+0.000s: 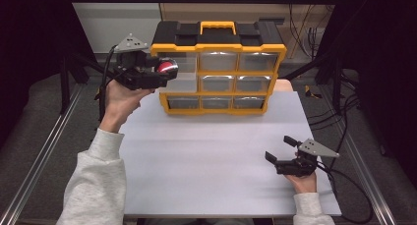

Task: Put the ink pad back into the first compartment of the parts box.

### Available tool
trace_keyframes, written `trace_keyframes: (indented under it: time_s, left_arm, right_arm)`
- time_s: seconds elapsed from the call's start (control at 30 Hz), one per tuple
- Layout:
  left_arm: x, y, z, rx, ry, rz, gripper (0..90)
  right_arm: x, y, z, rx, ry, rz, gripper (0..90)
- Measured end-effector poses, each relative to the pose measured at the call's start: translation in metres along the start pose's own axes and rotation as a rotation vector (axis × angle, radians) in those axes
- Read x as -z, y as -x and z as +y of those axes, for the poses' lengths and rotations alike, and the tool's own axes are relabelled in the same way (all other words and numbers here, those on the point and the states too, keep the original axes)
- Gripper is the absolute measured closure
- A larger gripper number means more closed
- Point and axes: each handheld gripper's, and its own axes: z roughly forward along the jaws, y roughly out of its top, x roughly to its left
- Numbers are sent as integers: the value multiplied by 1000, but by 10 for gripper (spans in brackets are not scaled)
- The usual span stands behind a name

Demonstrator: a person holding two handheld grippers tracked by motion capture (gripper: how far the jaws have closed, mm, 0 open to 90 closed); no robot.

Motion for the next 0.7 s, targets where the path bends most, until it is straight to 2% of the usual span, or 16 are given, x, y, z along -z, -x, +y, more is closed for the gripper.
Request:
trace_keyframes:
  time_s: [0.23,0.27,0.3,0.7]
  left_arm:
    - [-9,-6,5,6,-14,15,295]
    - [-10,-7,6,-3,-12,29,295]
    - [-12,-7,7,6,-21,20,295]
    - [-26,-19,14,21,-48,52,295]
  right_arm:
    - [0,0,0,2,0,0,2]
    - [0,0,0,4,0,0,2]
    - [0,0,0,3,-2,0,2]
    - [0,0,0,3,-1,1,2]
